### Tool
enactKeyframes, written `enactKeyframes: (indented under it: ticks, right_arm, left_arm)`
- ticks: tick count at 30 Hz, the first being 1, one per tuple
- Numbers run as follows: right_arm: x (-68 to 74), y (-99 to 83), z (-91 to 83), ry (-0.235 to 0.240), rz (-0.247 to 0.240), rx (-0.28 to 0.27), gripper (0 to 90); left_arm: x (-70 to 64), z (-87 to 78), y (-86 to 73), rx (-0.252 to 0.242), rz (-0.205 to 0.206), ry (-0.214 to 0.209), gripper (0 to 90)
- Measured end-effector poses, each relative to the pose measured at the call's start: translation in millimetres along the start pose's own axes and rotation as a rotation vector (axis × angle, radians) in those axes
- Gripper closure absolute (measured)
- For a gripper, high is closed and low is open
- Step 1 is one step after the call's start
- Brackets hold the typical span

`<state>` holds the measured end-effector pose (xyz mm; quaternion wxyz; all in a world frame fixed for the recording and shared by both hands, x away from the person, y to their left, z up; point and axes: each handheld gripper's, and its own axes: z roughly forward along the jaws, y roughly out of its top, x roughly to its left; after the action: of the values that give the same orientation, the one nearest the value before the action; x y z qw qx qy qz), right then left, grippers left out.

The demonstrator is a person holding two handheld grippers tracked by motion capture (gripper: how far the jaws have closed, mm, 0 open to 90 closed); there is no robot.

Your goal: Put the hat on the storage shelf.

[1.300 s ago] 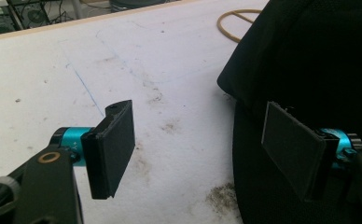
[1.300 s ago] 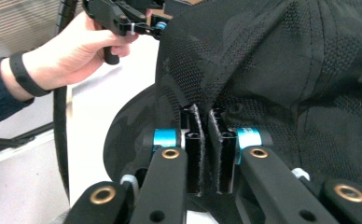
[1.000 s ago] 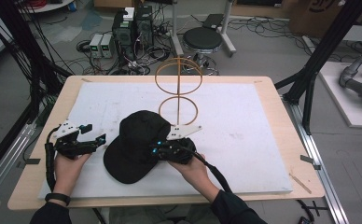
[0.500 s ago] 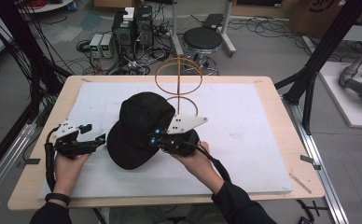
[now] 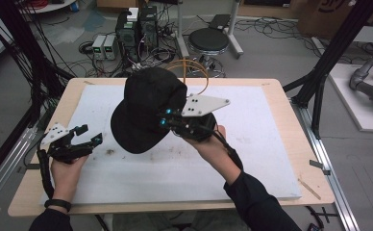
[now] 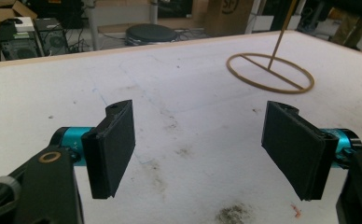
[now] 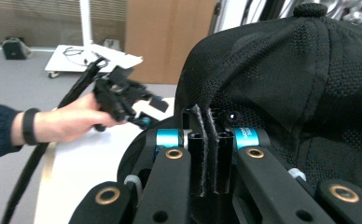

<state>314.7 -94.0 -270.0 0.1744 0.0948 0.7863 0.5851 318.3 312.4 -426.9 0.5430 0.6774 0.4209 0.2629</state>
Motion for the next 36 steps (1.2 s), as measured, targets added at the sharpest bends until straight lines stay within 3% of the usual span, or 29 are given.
enactKeyframes:
  ticks: [6,22,28,36]
  right_arm:
    - [-23.0,12.2,-12.4,-0.043,0.012,-0.033,89.2]
    - [-77.3,25.3,-18.9,-0.131,0.007,-0.057,89.1]
    - [-101.3,18.6,-15.2,-0.17,0.039,-0.048,89.1]
    - [-116.4,9.9,-11.3,-0.196,0.072,-0.027,89.1]
  left_arm:
    - [7.8,-2.8,-4.1,-0.001,-0.043,0.007,25.8]
    - [6.4,0.7,-5.4,0.015,-0.038,-0.005,25.9]
    - [6.4,1.8,-6.9,0.021,-0.039,-0.008,25.9]
    - [6.3,2.7,-8.0,0.033,-0.03,-0.008,25.9]
